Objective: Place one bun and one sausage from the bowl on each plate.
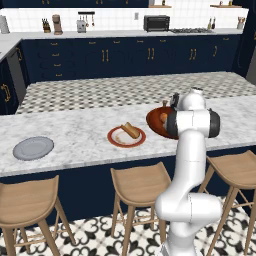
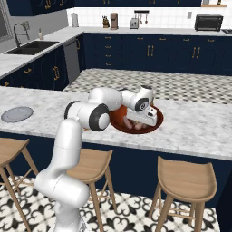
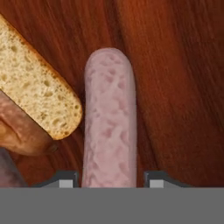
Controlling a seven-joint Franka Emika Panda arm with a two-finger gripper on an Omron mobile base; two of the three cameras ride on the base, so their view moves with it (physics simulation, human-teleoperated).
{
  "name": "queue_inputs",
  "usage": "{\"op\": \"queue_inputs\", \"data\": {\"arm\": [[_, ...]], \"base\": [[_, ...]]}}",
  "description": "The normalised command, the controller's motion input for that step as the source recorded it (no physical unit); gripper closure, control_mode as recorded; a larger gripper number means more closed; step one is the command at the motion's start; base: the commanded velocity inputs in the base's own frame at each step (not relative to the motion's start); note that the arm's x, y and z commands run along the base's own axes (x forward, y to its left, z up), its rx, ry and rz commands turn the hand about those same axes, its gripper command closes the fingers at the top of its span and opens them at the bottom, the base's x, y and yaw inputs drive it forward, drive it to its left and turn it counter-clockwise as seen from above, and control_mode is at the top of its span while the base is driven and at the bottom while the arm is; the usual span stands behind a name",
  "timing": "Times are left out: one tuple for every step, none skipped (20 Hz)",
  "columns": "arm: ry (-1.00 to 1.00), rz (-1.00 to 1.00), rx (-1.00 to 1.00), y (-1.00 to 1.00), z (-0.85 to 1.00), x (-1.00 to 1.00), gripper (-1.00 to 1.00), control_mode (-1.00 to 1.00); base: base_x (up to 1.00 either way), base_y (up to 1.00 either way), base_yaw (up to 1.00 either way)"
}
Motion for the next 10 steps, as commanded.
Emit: {"op": "queue_inputs", "data": {"arm": [[0.00, 0.00, 0.00, 0.00, 0.00, 0.01, 1.00, -1.00], [0.00, 0.00, 0.00, 0.00, 0.17, 0.00, 1.00, -1.00], [0.00, -0.03, 0.00, 0.00, 0.55, -0.03, 1.00, -1.00], [0.00, 0.00, 0.00, 0.00, 0.84, -0.34, 1.00, -1.00], [0.00, 0.00, 0.00, -0.26, 1.00, -0.39, 1.00, -1.00], [0.00, 0.00, 0.00, 0.00, 1.00, -0.44, 1.00, -1.00], [0.00, -0.03, 0.00, 0.03, 1.00, -0.33, 1.00, -1.00], [0.00, 0.00, 0.00, 0.11, 1.00, -0.62, 1.00, -1.00], [0.00, 0.00, -0.01, 0.53, 0.94, -0.76, 1.00, -1.00], [0.00, 0.00, -0.01, 0.79, 0.83, -0.94, 1.00, -1.00]], "base": [[0.00, 0.00, 0.00], [0.00, 0.00, 0.00], [0.00, 0.00, 0.00], [0.00, 0.00, 0.00], [0.00, 0.00, 0.00], [0.00, 0.00, 0.00], [0.00, 0.00, 0.00], [0.00, 0.00, 0.00], [0.00, 0.00, 0.00], [0.00, 0.00, 0.00]]}}
